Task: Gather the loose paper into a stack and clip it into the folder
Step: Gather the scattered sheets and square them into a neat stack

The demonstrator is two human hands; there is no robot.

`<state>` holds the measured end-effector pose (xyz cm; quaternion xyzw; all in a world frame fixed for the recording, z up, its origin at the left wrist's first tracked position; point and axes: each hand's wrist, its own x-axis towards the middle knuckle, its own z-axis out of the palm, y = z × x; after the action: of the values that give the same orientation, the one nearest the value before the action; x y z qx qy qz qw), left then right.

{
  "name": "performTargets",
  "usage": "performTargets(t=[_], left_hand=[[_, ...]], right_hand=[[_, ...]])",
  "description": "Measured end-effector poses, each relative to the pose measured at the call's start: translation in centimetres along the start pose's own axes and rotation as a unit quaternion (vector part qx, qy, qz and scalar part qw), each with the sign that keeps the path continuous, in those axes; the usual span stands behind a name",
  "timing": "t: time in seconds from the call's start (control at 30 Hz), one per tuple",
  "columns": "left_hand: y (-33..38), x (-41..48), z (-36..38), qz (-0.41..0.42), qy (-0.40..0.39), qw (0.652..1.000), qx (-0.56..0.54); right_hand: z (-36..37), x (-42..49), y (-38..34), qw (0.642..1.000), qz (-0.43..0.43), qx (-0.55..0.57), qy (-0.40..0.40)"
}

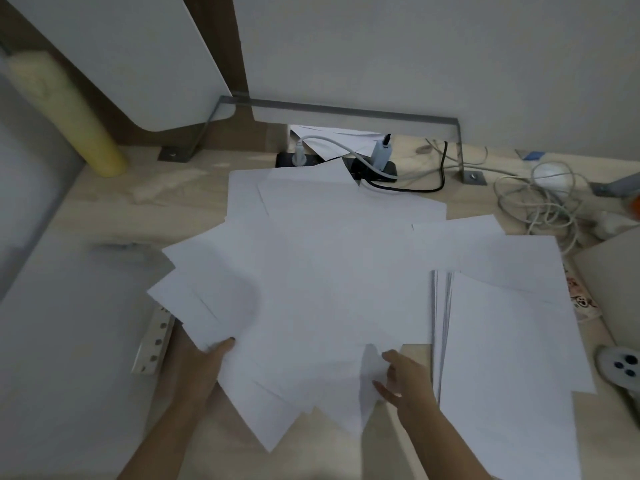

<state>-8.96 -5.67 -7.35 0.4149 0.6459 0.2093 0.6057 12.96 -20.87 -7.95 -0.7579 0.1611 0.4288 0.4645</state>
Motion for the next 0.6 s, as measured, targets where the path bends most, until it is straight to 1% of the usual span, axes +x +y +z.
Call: performTargets(t=[0.07,0.23,0.33,0.4,0.43,0.5,0.53,0.6], left_hand=[[0.1,-0.6,0.7,-0.021,-0.024,0.999,-0.025],[-0.4,-1.1,0.9,-0.116,-0.046,0.992,-0.02],[-0.2,-2.3,0.6,-0.129,-0.073,0.989,0.018],[0.2,-3.3,0.2,-0.137,-0.115,0.982,0.056],[0.5,-3.7,0.0,-0.142,-0.145,0.978,0.048],[0.7,-3.7,0.4,-0.149,-0.188,0.97,-0.024],[0.8,-3.6,0.8,-0.149,-0.188,0.969,-0.063],[1.1,-3.3,2.0,-0.136,-0.162,0.973,-0.092]], right_hand=[[0.3,0.0,-0.1,1.0,-0.005,-0.004,-0.014],[0.2,-1.0,-0.5,0.997,-0.027,0.013,-0.073],[-0.2,-0.9,-0.5,0.989,0.004,0.068,-0.128],[-0.6,-1.0,-0.9,0.979,0.023,0.118,-0.165],[-0.7,-1.2,-1.1,0.975,0.027,0.13,-0.18],[-0.7,-1.4,-1.0,0.974,0.024,0.112,-0.195],[-0.6,-1.5,-0.9,0.975,0.021,0.082,-0.204],[-0.3,-1.9,-0.6,0.971,0.014,0.006,-0.24]])
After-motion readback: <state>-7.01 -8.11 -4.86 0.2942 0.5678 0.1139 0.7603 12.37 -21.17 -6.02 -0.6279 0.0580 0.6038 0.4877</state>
